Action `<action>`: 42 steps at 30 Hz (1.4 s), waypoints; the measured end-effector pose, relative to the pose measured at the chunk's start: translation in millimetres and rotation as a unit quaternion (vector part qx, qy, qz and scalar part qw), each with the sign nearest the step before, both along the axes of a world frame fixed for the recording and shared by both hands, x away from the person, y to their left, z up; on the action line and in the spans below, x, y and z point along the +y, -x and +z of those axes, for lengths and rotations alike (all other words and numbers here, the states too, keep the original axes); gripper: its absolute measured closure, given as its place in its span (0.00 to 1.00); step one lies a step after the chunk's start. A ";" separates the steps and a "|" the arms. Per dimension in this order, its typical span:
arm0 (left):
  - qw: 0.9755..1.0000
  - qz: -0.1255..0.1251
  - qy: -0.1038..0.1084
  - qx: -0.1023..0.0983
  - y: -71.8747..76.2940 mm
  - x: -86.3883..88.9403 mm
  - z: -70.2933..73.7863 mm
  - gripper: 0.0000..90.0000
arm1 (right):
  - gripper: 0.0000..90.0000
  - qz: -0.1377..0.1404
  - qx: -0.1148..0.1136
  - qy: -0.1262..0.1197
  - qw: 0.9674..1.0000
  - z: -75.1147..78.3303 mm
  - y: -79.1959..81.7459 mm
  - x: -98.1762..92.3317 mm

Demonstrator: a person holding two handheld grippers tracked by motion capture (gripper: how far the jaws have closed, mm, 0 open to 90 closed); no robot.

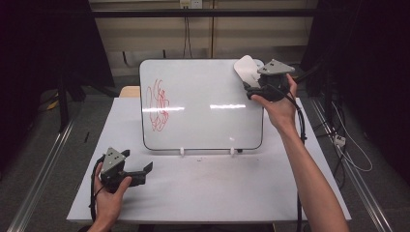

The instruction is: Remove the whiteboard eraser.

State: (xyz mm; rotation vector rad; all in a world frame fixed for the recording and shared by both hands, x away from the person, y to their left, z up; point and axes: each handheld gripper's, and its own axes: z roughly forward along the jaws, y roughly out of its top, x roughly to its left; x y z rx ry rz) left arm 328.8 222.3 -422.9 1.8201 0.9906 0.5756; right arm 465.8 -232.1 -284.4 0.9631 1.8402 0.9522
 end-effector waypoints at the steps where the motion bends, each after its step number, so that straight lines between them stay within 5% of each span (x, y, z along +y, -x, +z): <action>1: 1.000 -0.001 -0.002 -0.001 -0.1 0.4 0.0 0.06 | 0.24 0.000 0.000 0.000 1.000 0.0 0.0 0.0; 26: 1.000 -0.001 0.000 0.000 -0.6 1.6 -0.4 0.06 | 0.34 -0.024 0.010 0.077 0.997 -5.0 -24.7 19.2; 42: 1.000 0.001 0.000 0.000 -0.4 2.3 -0.4 0.06 | 0.35 -0.028 0.012 0.074 0.997 -4.0 -23.5 19.7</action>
